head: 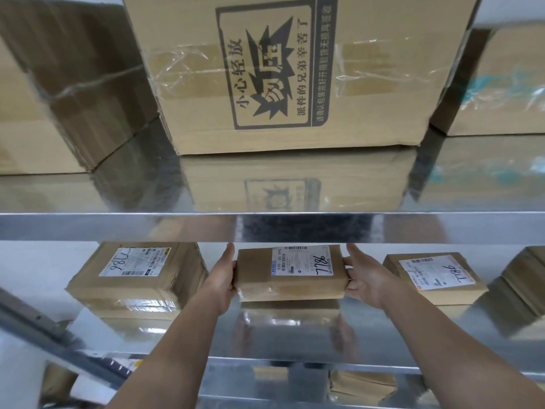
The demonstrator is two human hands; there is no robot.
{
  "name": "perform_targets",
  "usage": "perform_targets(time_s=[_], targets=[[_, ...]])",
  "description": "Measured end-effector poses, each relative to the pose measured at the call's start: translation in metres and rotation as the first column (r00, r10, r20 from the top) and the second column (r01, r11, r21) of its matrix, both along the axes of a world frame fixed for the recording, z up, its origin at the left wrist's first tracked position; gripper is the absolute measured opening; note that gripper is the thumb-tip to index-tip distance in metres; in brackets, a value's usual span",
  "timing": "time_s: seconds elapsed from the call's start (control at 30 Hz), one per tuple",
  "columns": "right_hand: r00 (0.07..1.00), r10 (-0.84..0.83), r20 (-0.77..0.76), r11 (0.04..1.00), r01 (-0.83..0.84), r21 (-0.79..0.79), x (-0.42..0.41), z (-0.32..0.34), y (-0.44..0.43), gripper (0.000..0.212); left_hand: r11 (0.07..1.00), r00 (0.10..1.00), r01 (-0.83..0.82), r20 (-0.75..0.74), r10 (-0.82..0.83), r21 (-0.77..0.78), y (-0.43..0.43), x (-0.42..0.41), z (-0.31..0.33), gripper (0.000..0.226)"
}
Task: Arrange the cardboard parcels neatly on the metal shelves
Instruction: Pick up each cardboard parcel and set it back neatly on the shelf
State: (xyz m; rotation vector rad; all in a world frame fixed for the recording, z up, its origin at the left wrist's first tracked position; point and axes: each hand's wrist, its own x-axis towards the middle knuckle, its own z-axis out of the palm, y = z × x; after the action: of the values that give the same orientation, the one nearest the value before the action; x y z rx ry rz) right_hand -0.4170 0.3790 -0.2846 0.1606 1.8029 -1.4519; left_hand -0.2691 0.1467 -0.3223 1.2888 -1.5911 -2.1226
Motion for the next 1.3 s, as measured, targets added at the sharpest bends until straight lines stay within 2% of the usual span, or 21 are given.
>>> perform_targets(time_s=[0.17, 0.37, 0.53, 0.63, 0.73, 0.83, 0.97, 1.3], targets=[[0.996, -0.014, -0.093, 1.0, 0.013, -0.012, -0.003, 0.009, 0.003, 0.058, 0.999, 0.999, -0.031, -0.041, 0.03, -0.027, 0.001, 0.0, 0.012, 0.051], [0.989, -0.109, -0.1, 0.991, 0.1, -0.092, 0.002, 0.008, 0.007, 0.062, 0.989, 0.998, -0.039, -0.063, 0.03, -0.144, -0.003, 0.002, 0.008, 0.051], [0.978, -0.183, -0.102, 0.971, 0.164, -0.176, 0.009, -0.005, 0.007, 0.05, 0.979, 0.996, -0.087, -0.035, 0.082, -0.183, -0.004, 0.009, -0.005, 0.075], [0.975, -0.191, -0.113, 0.969, 0.169, -0.181, 0.015, -0.015, 0.006, 0.05, 0.98, 0.994, -0.111, -0.044, 0.105, -0.163, 0.008, 0.012, -0.004, 0.046], [0.966, -0.222, -0.132, 0.963, 0.197, -0.182, 0.02, -0.025, 0.007, 0.056, 0.985, 0.99, -0.131, -0.074, 0.123, -0.116, 0.017, 0.015, -0.004, 0.039], [0.959, -0.25, -0.136, 0.957, 0.224, -0.184, 0.029, -0.02, 0.007, 0.054, 0.981, 0.984, -0.158, -0.102, 0.147, -0.113, 0.016, 0.018, -0.01, 0.045], [0.956, -0.25, -0.153, 0.961, 0.226, -0.162, 0.034, -0.024, 0.005, 0.057, 0.976, 0.981, -0.163, -0.133, 0.144, -0.147, 0.01, 0.022, -0.028, 0.071], [0.951, -0.245, -0.188, 0.963, 0.216, -0.164, 0.037, -0.028, 0.002, 0.055, 0.971, 0.987, -0.113, -0.132, 0.086, -0.212, 0.01, 0.027, -0.037, 0.071]])
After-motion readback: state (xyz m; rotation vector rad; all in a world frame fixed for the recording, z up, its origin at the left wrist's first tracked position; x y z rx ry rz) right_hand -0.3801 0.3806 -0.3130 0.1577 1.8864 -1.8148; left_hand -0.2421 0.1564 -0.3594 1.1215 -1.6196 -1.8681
